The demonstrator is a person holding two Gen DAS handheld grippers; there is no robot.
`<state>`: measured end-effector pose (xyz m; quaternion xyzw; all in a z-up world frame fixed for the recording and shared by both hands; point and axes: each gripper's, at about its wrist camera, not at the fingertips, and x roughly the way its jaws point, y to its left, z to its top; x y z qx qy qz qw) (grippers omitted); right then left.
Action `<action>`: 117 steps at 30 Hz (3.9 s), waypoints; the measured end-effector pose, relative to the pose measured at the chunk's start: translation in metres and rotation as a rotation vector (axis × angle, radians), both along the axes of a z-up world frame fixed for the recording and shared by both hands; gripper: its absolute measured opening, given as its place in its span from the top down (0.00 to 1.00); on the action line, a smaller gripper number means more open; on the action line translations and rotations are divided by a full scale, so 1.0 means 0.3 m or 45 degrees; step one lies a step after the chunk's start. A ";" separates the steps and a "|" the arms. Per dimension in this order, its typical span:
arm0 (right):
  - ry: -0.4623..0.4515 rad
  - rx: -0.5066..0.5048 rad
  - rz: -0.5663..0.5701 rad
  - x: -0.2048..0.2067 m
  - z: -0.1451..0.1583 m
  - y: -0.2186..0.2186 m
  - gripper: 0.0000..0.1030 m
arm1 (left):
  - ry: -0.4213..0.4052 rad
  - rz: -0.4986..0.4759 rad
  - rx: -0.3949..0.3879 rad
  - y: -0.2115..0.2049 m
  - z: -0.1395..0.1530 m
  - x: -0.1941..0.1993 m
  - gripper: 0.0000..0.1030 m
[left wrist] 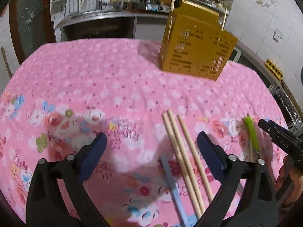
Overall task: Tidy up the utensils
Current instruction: 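Grasp the blue spatula with the left tool while the right tool grasps a chopstick, then carry spatula and chopstick into the yellow holder and open both tools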
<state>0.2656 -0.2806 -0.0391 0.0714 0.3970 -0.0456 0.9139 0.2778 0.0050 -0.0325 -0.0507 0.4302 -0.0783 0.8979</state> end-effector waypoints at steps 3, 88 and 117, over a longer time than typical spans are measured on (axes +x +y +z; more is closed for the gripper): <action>0.012 -0.031 0.008 0.003 -0.008 0.013 0.42 | 0.028 0.006 0.005 0.008 -0.011 -0.004 0.18; -0.696 0.039 0.048 0.121 0.643 0.041 0.94 | -0.617 -0.030 -0.021 -0.052 0.575 0.142 0.94; -0.956 0.058 0.173 0.500 0.600 0.156 0.94 | -0.714 -0.078 -0.014 -0.189 0.480 0.505 0.94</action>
